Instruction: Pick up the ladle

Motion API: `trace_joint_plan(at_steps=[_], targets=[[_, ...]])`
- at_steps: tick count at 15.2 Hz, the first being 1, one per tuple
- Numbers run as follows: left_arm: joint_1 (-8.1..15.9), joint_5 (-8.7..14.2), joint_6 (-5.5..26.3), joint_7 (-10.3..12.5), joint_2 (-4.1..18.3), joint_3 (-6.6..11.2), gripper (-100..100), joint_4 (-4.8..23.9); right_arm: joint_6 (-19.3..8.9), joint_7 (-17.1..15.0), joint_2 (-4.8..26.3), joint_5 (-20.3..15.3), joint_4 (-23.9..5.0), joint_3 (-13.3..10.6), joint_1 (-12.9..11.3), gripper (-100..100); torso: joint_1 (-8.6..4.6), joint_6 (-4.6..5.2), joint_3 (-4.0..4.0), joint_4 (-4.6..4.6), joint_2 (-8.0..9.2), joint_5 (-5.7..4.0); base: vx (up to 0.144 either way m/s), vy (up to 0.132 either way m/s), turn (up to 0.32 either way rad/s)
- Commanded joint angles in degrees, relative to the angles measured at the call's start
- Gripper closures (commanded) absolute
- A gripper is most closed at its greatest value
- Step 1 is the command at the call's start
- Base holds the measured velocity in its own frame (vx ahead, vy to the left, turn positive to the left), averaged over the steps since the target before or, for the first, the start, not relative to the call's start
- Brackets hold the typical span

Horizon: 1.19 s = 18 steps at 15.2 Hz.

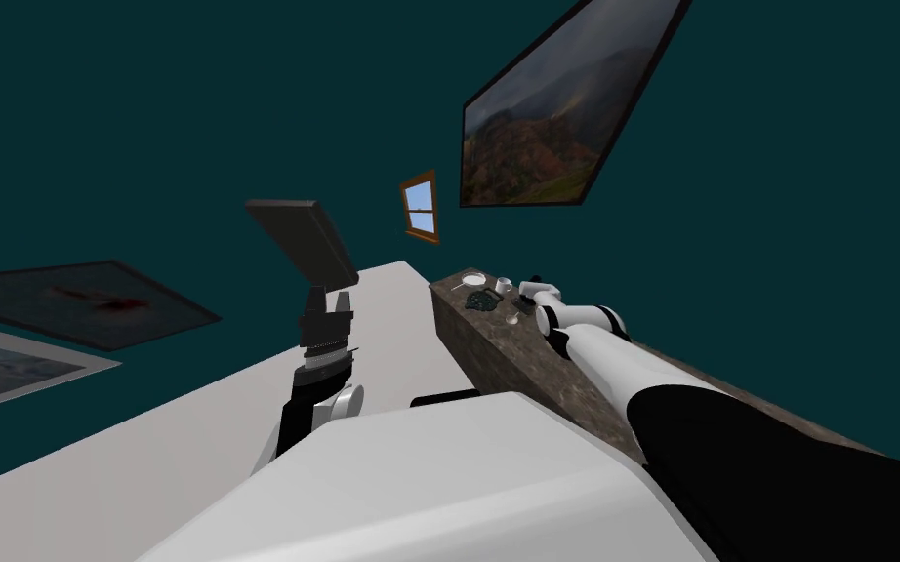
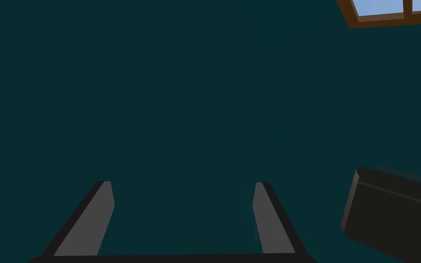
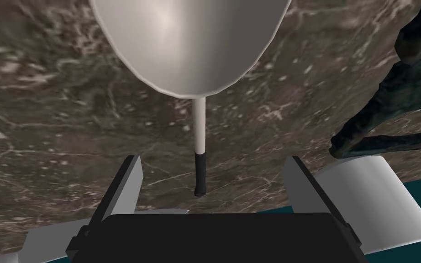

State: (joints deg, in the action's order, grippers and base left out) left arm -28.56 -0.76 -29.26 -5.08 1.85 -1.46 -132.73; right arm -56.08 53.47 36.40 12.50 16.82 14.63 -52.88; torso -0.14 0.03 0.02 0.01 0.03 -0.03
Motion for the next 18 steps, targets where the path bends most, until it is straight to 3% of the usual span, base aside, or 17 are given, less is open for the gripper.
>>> trace_joint_plan(at_steps=[1,2,3,6,7,9,10,11,12,13,16,17,18], targets=[[0.0,0.0,0.0,0.0,0.0,0.0,0,0.0,-1.2,1.1,0.5,0.1,-2.5,0.3,-1.4,-100,0.0,0.0,0.0,0.0,0.0,0.0,-0.021,-0.032,0.06],[0.0,0.0,0.0,0.0,0.0,0.0,0,0.0,-1.9,1.6,0.7,0.1,-3.4,0.5,-2.1,-100,-0.01,-0.01,0.0,0.01,0.0,0.01,-0.028,-0.04,0.083],[0.0,0.0,0.0,0.0,0.0,0.0,0,0.0,-0.1,1.6,0.7,0.1,-5.9,0.5,-3.2,-100,0.0,-0.04,0.02,0.04,0.0,0.06,-0.018,-0.04,0.078],[0.0,0.0,0.0,0.0,0.0,0.0,0,0.0,-1.9,1.6,0.7,0.1,-1.8,0.5,-2.1,-100,0.0,0.02,-0.01,-0.01,-0.02,-0.01,-0.008,-0.012,-0.003],[0.0,0.0,0.0,0.0,0.0,0.0,0,0.0,-1.9,1.6,0.7,0.1,-2.8,0.5,-2.1,-100,0.05,0.02,-0.02,-0.01,-0.04,0.01,0.0,0.0,0.0],[0.0,0.0,0.0,0.0,0.0,0.0,0,0.0,-1.9,1.6,0.7,0.1,-1.4,0.5,-2.1,-100,0.1,0.01,-0.04,-0.01,-0.07,0.02,0.0,0.0,0.0],[0.0,0.0,0.0,0.0,0.0,0.0,0,0.0,-1.9,1.6,0.7,0.1,-3.4,0.5,-2.1,-100,0.12,0.0,-0.05,-0.01,-0.09,0.04,0.0,0.0,0.0],[0.0,0.0,0.0,0.0,0.0,0.0,0,0.0,-1.9,1.6,0.7,0.1,-3.4,0.5,-2.1,-100,0.11,0.02,-0.05,-0.03,-0.09,0.01,0.0,0.0,0.0],[0.0,0.0,0.0,0.0,0.0,0.0,0,0.0,-1.4,1.8,1.0,0.1,-4.8,0.4,-3.1,-100,0.12,0.0,-0.05,-0.02,-0.09,0.03,0.0,0.0,0.0],[0.0,0.0,0.0,0.0,0.0,0.0,0,0.0,0.7,2.5,1.7,0.7,-6.6,0.9,-2.2,-100,0.12,0.01,-0.05,-0.02,-0.09,0.02,0.012,0.002,0.102],[0.0,0.0,0.0,0.0,0.0,0.0,0,0.0,0.7,2.5,1.7,0.7,-7.9,0.9,-2.2,-100,0.09,0.01,-0.09,-0.04,-0.15,0.01,0.015,-0.003,0.06],[0.0,0.0,0.0,0.0,0.0,0.0,0,0.0,0.7,2.5,1.7,0.7,-6.6,0.9,-2.2,-100,0.08,0.02,-0.09,-0.04,-0.14,0.0,0.005,0.0,-0.014],[0.0,0.0,0.0,0.0,0.0,0.0,0,0.0,1.8,2.9,2.4,1.3,-6.7,1.5,-0.6,-100,0.08,0.02,-0.07,-0.03,-0.13,0.01,0.012,0.002,0.096]])
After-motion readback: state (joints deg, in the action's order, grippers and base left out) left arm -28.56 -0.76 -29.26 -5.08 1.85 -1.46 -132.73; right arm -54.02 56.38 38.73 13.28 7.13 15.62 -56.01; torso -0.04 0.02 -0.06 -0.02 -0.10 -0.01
